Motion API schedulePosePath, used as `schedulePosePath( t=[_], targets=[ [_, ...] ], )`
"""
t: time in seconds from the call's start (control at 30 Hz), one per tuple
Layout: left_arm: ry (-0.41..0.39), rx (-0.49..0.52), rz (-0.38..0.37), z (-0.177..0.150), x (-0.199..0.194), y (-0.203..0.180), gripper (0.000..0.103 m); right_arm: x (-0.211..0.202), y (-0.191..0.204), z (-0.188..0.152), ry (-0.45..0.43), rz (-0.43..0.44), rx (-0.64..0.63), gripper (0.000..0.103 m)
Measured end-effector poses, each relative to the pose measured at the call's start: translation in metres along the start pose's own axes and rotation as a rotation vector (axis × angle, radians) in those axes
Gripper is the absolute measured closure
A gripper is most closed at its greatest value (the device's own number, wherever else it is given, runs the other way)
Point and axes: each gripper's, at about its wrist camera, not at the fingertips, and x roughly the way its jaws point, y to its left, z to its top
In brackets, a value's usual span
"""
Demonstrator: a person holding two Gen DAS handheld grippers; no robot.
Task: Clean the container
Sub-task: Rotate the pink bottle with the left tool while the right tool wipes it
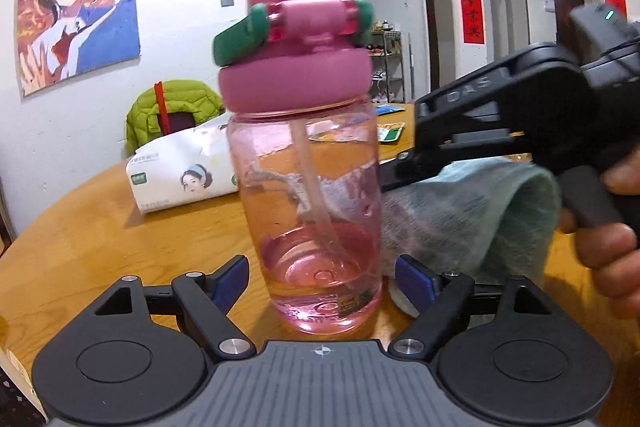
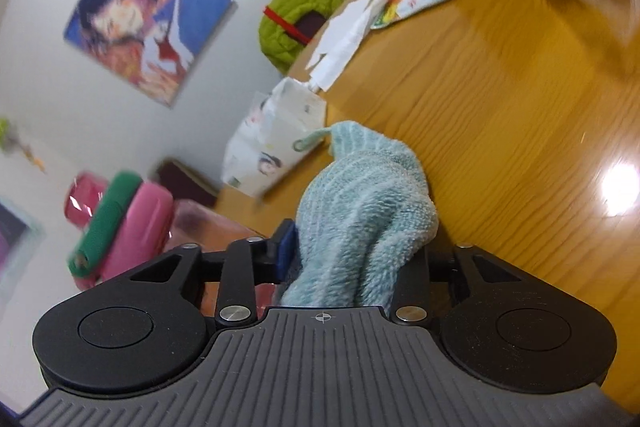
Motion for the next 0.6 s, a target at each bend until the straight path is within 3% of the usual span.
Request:
schedulePosePath(
  t=[0.1,0.2,0.23,0.3,0.37,0.43,0.47,0.6],
  targets=[
    [0.005,-0.003,-0.012,0.0,0.0,0.0,0.021,-0.009,0.017,-0.003,0.009,-0.085,-0.16,0.044],
    [0.0,0.001,-0.015,0.001,0.001,0.001,0.021,-0.027,0.03,-0.007,-0.101,-0.039,-0.239,0.044],
    [-0.001,0.002,-0.015,0.001,0.001,0.001,0.021,-0.032,0.03,-0.007,-0.137,-0.007,-0.236,0.043],
    [-0.001,0.002,-0.017,0.001,0.002,0.001,0.021,-0.038,0.026,-0.005,-0.159,-0.001,-0.205,0.032],
    [-0.001,0.0,-0.019,0.001,0.001,0.001,0.021,-0.043,0.022,-0.002,-0.183,0.006,-0.167,0.031],
    [-0.004,0.0,-0.022,0.001,0.003,0.003,0.021,-0.054,0.012,0.002,-0.219,0.141,-0.093,0.031],
    [-0.005,0.001,-0.023,0.001,0.003,0.003,0.02,-0.055,0.009,0.003,-0.225,0.164,-0.071,0.029],
    [-0.007,0.004,-0.027,0.001,0.003,0.003,0.02,-0.057,-0.003,0.006,-0.236,0.186,0.001,0.024]
  ],
)
